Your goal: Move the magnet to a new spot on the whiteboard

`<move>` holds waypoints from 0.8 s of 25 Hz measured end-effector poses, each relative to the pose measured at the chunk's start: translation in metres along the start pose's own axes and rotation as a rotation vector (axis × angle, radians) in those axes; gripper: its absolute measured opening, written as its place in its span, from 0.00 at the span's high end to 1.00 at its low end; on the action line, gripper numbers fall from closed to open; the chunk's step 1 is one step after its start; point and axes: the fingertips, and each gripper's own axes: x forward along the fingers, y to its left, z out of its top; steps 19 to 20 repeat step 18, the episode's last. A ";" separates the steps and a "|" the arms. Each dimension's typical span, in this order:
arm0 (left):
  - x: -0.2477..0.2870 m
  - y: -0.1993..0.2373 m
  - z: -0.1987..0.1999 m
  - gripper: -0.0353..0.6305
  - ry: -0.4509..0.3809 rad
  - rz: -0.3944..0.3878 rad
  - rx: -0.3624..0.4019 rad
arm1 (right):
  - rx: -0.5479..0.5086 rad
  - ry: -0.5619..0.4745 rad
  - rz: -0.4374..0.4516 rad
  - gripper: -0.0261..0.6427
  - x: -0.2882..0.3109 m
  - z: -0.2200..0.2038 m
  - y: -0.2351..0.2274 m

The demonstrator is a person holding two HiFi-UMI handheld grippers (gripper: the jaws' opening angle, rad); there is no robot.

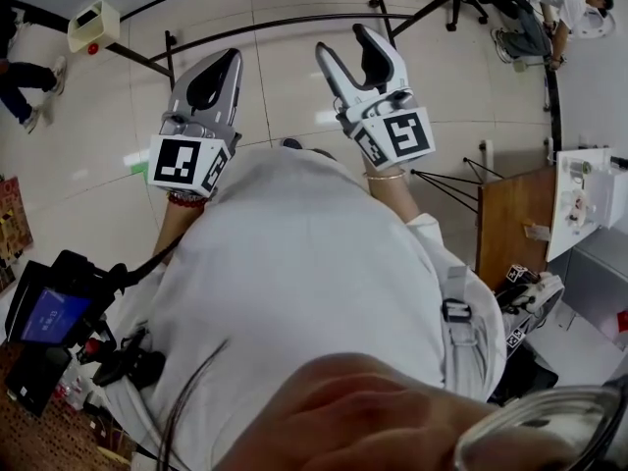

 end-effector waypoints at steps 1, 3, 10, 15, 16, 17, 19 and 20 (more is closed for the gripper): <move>0.000 0.001 -0.001 0.94 0.005 0.003 0.003 | 0.001 -0.002 0.007 0.60 0.002 0.000 0.002; 0.004 0.000 -0.001 0.94 0.009 -0.011 0.003 | 0.002 -0.005 0.003 0.60 0.002 0.001 0.004; 0.011 -0.009 -0.001 0.94 0.008 -0.063 0.001 | 0.006 -0.014 0.002 0.60 0.005 0.005 0.006; 0.008 -0.006 -0.004 0.94 0.005 -0.057 0.007 | 0.001 -0.018 0.012 0.60 0.007 0.003 0.008; 0.008 -0.006 -0.004 0.94 0.004 -0.057 0.014 | 0.002 -0.019 0.011 0.60 0.007 0.002 0.008; 0.008 -0.006 -0.005 0.94 0.004 -0.059 0.020 | 0.003 -0.019 0.009 0.60 0.006 0.001 0.008; 0.008 -0.006 -0.005 0.94 0.004 -0.060 0.026 | 0.003 -0.020 0.007 0.60 0.005 0.000 0.008; 0.008 -0.006 -0.005 0.94 0.004 -0.060 0.026 | 0.003 -0.020 0.007 0.60 0.005 0.000 0.008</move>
